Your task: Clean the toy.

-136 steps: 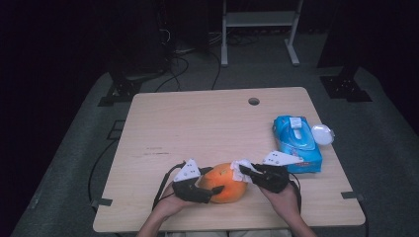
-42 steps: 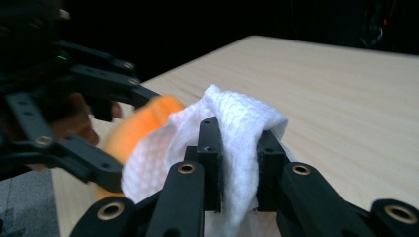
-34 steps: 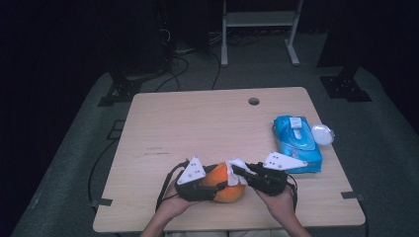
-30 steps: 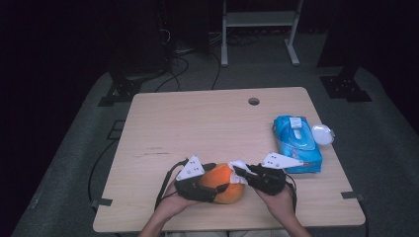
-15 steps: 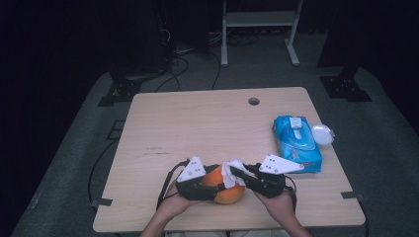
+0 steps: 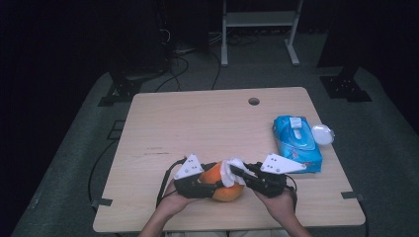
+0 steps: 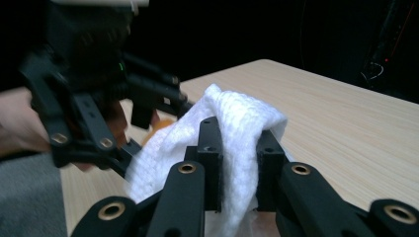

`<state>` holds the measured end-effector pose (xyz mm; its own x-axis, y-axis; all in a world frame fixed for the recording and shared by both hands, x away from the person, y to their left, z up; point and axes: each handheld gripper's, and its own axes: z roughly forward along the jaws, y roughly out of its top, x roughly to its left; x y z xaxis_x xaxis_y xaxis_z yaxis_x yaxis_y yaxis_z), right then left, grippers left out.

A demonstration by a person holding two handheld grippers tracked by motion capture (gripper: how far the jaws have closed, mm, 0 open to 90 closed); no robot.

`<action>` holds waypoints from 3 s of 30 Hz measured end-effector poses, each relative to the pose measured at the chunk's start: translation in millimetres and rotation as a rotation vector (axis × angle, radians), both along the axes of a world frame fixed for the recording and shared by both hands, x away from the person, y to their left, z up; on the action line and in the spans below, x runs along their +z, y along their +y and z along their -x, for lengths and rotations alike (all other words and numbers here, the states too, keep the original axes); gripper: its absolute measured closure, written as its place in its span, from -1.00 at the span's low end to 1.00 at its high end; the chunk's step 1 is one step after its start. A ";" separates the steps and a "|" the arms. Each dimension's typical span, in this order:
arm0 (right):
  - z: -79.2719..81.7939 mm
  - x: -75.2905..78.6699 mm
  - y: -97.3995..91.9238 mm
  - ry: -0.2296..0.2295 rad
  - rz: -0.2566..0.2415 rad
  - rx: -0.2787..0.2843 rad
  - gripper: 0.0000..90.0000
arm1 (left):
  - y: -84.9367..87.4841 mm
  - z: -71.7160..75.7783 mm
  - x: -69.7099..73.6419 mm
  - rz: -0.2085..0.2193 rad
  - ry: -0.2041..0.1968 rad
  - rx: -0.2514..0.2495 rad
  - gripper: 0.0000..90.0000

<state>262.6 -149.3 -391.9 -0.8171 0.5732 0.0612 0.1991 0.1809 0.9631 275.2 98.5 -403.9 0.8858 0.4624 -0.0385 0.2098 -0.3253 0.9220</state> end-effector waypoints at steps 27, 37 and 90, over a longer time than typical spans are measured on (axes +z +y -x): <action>-8.0 -7.6 -8.0 0.065 0.010 -0.034 0.73 | 1.5 -1.3 -8.5 -0.006 -0.008 -0.021 -0.11; -15.8 -19.2 -16.3 0.120 0.018 -0.056 0.73 | -1.5 -5.3 -18.0 -0.041 0.050 -0.003 -0.58; -32.1 -33.0 -28.5 0.187 0.021 -0.097 0.72 | 8.9 -2.3 -31.5 -0.132 -0.062 -0.119 -0.25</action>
<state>294.7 -177.9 -424.9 -0.7333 0.6518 0.1935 0.3915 0.1720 0.9040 277.5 107.4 -435.5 0.9333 0.3519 0.0716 0.1071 -0.4631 0.8798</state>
